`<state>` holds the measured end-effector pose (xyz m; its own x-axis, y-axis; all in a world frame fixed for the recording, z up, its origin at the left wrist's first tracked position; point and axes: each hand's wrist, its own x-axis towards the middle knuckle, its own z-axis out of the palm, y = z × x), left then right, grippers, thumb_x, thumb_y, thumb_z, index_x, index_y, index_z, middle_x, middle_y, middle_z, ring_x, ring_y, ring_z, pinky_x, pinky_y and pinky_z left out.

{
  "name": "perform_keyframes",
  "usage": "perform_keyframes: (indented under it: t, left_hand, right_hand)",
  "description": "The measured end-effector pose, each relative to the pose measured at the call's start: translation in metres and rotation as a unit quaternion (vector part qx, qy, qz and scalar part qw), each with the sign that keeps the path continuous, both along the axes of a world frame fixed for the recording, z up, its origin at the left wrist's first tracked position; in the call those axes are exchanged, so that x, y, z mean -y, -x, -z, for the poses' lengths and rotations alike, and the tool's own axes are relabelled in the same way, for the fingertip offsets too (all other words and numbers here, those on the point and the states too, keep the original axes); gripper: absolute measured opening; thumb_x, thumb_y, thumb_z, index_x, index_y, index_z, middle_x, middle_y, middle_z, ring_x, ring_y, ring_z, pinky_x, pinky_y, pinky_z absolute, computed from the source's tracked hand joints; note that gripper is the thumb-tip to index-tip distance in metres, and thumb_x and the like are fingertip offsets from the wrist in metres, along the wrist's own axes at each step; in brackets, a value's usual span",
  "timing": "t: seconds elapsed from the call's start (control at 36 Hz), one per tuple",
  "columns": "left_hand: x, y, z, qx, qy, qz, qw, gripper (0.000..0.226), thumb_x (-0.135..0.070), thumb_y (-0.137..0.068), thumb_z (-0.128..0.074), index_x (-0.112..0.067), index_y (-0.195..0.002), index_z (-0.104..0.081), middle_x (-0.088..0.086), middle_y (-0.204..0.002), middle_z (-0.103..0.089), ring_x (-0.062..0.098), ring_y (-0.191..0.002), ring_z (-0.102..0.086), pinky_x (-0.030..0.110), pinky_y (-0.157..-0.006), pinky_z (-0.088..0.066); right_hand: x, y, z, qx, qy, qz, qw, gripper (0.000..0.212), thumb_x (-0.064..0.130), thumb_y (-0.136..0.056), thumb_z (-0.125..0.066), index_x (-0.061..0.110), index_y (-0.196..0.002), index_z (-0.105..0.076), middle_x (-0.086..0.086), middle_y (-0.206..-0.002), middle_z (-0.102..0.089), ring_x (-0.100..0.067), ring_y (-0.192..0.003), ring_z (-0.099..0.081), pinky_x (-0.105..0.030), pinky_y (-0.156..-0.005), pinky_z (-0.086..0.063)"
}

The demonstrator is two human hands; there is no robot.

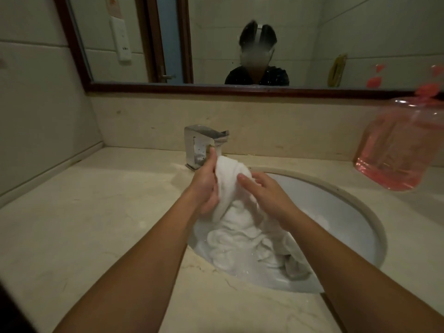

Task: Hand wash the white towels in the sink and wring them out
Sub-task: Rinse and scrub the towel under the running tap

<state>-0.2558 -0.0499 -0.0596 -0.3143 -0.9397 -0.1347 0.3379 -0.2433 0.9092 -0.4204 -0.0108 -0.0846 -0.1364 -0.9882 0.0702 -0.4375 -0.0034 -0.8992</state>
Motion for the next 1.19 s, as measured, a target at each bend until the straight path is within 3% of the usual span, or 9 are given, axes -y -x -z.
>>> perform_keyframes:
  t: [0.14, 0.31, 0.39, 0.44, 0.56, 0.69, 0.75, 1.08, 1.19]
  left_hand:
    - [0.000, -0.006, -0.001, -0.105, 0.018, -0.010, 0.994, 0.075, -0.059, -0.109, -0.035, 0.004, -0.145, -0.054, 0.023, -0.134, -0.068, 0.033, -0.125, -0.068, 0.042, -0.106, -0.053]
    - [-0.001, -0.008, -0.003, -0.152, 0.032, -0.014, 0.988, 0.071, -0.051, -0.111, -0.034, 0.004, -0.156, -0.043, 0.024, -0.147, -0.060, 0.036, -0.140, -0.056, 0.048, -0.123, -0.038]
    - [0.005, -0.009, 0.000, -0.153, 0.039, -0.024, 0.987, 0.068, -0.044, -0.114, -0.033, 0.009, -0.156, -0.031, 0.027, -0.148, -0.058, 0.038, -0.140, -0.056, 0.050, -0.124, -0.037]
    - [0.009, -0.011, 0.003, -0.113, 0.060, -0.043, 0.991, 0.060, -0.038, -0.115, -0.033, 0.007, -0.152, -0.047, 0.023, -0.142, -0.064, 0.033, -0.133, -0.063, 0.044, -0.116, -0.048]
    - [0.022, -0.009, 0.013, 0.008, 0.110, -0.075, 0.991, 0.033, -0.019, -0.113, -0.042, -0.003, -0.121, -0.069, 0.014, -0.113, -0.079, 0.020, -0.103, -0.077, 0.027, -0.083, -0.063]
    - [0.014, -0.009, 0.021, 0.236, 0.240, -0.046, 0.940, 0.053, -0.057, -0.092, -0.064, -0.020, -0.128, -0.076, 0.001, -0.129, -0.075, 0.020, -0.124, -0.068, 0.045, -0.110, -0.052]
    - [0.006, -0.006, 0.021, 0.264, 0.266, -0.029, 0.927, 0.044, -0.057, -0.098, -0.064, -0.020, -0.118, -0.079, 0.001, -0.115, -0.078, 0.024, -0.114, -0.071, 0.050, -0.106, -0.055]
    - [0.005, 0.009, 0.019, 0.145, 0.191, -0.132, 0.962, 0.028, -0.043, -0.105, -0.061, -0.021, -0.115, -0.077, 0.001, -0.110, -0.080, 0.023, -0.109, -0.074, 0.054, -0.100, -0.059]
    - [0.010, 0.012, 0.017, 0.087, 0.124, -0.163, 0.975, 0.030, -0.027, -0.110, -0.049, -0.011, -0.119, -0.073, 0.009, -0.109, -0.079, 0.025, -0.104, -0.075, 0.043, -0.092, -0.061]
  right_hand:
    - [-0.003, -0.018, -0.005, -0.049, 0.038, 0.051, 0.997, 0.086, 0.079, -0.079, -0.070, 0.033, -0.149, -0.048, -0.007, -0.147, -0.043, -0.028, -0.139, -0.044, -0.051, -0.117, -0.042]
    - [-0.004, -0.028, -0.003, -0.014, 0.084, -0.005, 0.996, 0.036, 0.053, -0.094, -0.075, 0.022, -0.107, -0.063, 0.008, -0.093, -0.068, -0.006, -0.082, -0.062, -0.026, -0.071, -0.044]
    - [0.004, -0.028, -0.001, 0.008, 0.094, -0.012, 0.995, 0.023, 0.041, -0.103, -0.068, 0.018, -0.101, -0.070, 0.004, -0.088, -0.073, -0.010, -0.080, -0.066, -0.030, -0.076, -0.051]
    - [0.007, -0.025, 0.002, 0.072, 0.066, -0.020, 0.995, 0.018, 0.031, -0.107, -0.065, 0.016, -0.105, -0.074, -0.005, -0.095, -0.078, -0.023, -0.092, -0.074, -0.043, -0.087, -0.061]
    - [0.011, -0.018, 0.002, 0.181, 0.047, -0.021, 0.982, 0.025, 0.022, -0.111, -0.057, 0.008, -0.110, -0.077, -0.016, -0.106, -0.079, -0.035, -0.105, -0.075, -0.047, -0.093, -0.061]
    - [0.013, -0.015, -0.007, 0.290, 0.038, -0.018, 0.956, 0.032, 0.017, -0.112, -0.050, 0.004, -0.109, -0.079, -0.017, -0.106, -0.081, -0.032, -0.103, -0.076, -0.044, -0.093, -0.058]
    - [0.012, -0.014, -0.013, 0.328, 0.038, -0.025, 0.944, 0.033, 0.016, -0.111, -0.050, -0.001, -0.109, -0.078, -0.022, -0.105, -0.080, -0.033, -0.099, -0.077, -0.045, -0.091, -0.061]
    - [0.012, -0.020, -0.021, 0.367, 0.037, -0.078, 0.926, 0.043, 0.027, -0.115, -0.040, 0.001, -0.122, -0.075, -0.022, -0.117, -0.078, -0.037, -0.117, -0.073, -0.051, -0.105, -0.057]
    - [0.014, -0.021, -0.018, 0.269, 0.050, -0.105, 0.956, 0.038, 0.035, -0.111, -0.054, 0.006, -0.118, -0.077, -0.018, -0.112, -0.079, -0.037, -0.110, -0.076, -0.054, -0.101, -0.059]
